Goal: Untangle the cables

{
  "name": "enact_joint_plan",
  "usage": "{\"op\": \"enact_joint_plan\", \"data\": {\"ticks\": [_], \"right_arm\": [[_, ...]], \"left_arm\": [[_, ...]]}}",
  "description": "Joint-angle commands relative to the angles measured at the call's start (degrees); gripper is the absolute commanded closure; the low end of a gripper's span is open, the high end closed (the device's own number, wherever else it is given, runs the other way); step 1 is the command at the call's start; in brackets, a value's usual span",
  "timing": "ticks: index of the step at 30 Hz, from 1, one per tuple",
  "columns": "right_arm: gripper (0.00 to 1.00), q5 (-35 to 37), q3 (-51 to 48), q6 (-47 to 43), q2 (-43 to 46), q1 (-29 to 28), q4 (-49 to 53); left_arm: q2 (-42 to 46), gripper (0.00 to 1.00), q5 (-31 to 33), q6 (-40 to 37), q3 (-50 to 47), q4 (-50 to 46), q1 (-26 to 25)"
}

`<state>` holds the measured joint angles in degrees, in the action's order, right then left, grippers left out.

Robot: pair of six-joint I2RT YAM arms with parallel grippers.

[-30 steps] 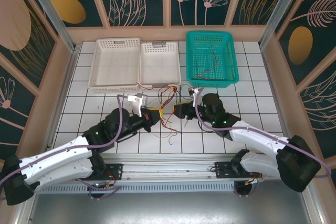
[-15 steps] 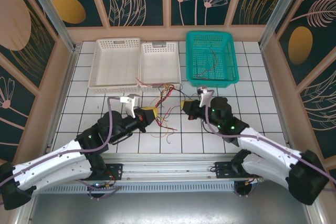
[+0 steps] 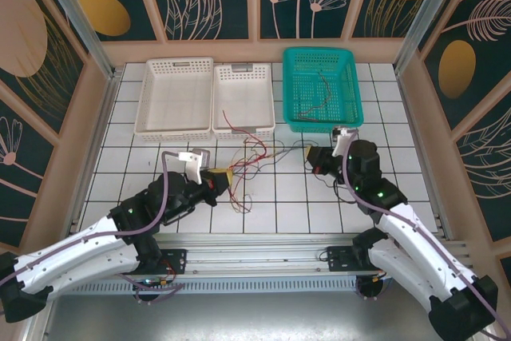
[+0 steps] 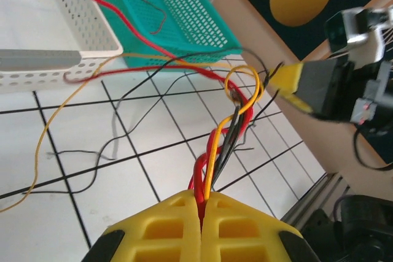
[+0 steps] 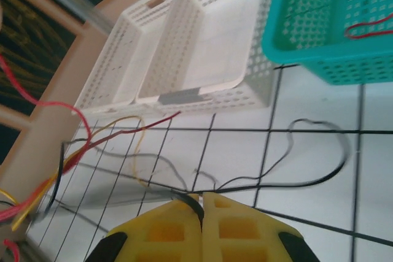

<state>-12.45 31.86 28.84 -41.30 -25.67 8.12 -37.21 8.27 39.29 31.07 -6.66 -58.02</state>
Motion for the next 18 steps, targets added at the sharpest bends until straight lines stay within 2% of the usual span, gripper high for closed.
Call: {"op": "enact_joint_plan", "data": {"ticks": [1,10,18], "right_arm": [[1.00,4.52,4.75,-0.72,0.69,3.73,7.47],[1.00,3.10,11.95,-0.97,0.62,9.53,11.86],[1.00,6.99,26.72,-2.45,-1.57,10.71,17.07]], "left_arm": [[2.22,1.00,4.75,-1.26,1.16,-5.90,0.23],[5.34,1.00,9.23,-0.83,2.33,-12.55,0.19],[1.91,1.00,17.23,-0.10,8.11,-21.96,0.21]]}}
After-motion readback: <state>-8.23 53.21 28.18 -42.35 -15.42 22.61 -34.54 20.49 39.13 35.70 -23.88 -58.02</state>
